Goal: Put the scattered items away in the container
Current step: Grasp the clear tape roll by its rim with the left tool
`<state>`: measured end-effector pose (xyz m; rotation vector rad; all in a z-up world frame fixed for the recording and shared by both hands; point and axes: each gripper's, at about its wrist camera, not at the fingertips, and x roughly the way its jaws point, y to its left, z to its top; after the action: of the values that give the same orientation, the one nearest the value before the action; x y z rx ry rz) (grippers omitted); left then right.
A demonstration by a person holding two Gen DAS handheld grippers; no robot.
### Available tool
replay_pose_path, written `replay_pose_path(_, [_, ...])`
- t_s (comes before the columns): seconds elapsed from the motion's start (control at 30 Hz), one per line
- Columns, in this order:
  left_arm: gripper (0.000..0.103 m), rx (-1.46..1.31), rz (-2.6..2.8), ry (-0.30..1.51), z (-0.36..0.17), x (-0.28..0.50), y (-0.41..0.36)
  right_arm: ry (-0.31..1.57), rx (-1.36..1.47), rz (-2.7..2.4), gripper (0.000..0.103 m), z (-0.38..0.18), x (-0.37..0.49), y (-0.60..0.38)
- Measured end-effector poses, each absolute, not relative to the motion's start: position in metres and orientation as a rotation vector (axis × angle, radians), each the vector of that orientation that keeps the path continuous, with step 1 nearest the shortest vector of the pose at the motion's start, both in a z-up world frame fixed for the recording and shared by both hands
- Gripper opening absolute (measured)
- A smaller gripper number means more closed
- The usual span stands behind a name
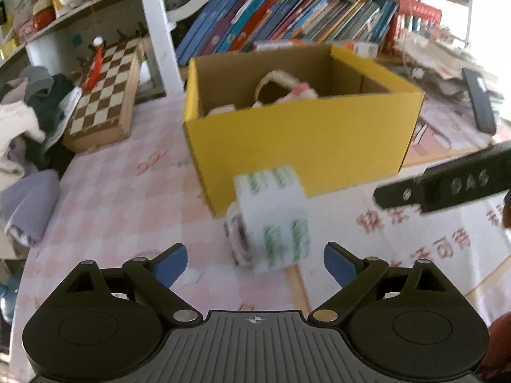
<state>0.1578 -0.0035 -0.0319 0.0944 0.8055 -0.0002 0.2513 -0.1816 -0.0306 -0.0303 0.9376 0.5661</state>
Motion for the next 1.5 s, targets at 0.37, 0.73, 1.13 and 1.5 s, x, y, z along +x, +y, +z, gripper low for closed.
replay_pose_path(0.37, [0.046, 0.159, -0.041, 0.785, -0.034, 0.168, -0.022, 0.925, -0.027, 0.559, 0.085, -0.03, 0.25, -0.192])
replay_pose_path(0.73, [0.045, 0.193, -0.226, 0.718, -0.021, 0.132, -0.043, 0.895, 0.003, 0.554, 0.085, -0.023, 0.248, -0.196])
replay_pose_path(1.13, [0.044, 0.269, -0.274, 0.717, -0.027, 0.138, -0.059, 0.866, 0.02, 0.608, 0.085, -0.017, 0.244, -0.193])
replay_pose_path(1.5, [0.009, 0.31, -0.383, 0.712, -0.028, 0.131, -0.078, 0.878, 0.081, 0.699, 0.085, -0.014, 0.242, -0.191])
